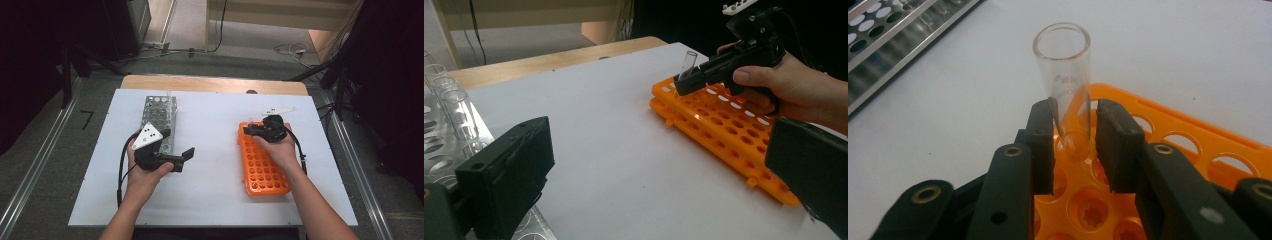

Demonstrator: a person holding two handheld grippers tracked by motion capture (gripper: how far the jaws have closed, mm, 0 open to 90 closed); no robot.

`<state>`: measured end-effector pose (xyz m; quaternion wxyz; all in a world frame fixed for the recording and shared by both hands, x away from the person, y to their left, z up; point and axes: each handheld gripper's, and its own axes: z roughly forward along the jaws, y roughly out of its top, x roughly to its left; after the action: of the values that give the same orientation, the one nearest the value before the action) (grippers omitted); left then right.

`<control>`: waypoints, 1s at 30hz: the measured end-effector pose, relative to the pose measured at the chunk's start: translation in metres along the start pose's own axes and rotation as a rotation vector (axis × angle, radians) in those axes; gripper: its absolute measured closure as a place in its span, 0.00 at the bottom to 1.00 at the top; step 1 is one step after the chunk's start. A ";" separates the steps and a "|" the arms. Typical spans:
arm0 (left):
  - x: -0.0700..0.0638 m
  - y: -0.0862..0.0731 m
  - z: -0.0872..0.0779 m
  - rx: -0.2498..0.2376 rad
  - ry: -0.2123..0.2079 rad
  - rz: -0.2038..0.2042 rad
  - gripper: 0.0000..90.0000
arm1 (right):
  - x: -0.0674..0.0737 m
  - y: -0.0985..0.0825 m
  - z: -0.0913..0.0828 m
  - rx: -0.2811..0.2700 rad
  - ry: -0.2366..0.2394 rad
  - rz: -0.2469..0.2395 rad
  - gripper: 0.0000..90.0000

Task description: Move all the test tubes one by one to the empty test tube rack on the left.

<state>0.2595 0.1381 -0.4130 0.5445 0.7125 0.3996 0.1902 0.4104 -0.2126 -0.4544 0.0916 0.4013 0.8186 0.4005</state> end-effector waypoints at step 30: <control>-0.001 -0.003 0.005 0.011 -0.004 -0.005 0.00 | 0.004 0.004 -0.028 -0.116 -0.030 -0.030 0.82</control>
<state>0.2619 0.1342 -0.4171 0.5417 0.7149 0.4015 0.1852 0.3972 -0.2247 -0.4328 0.1333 0.3889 0.7985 0.4399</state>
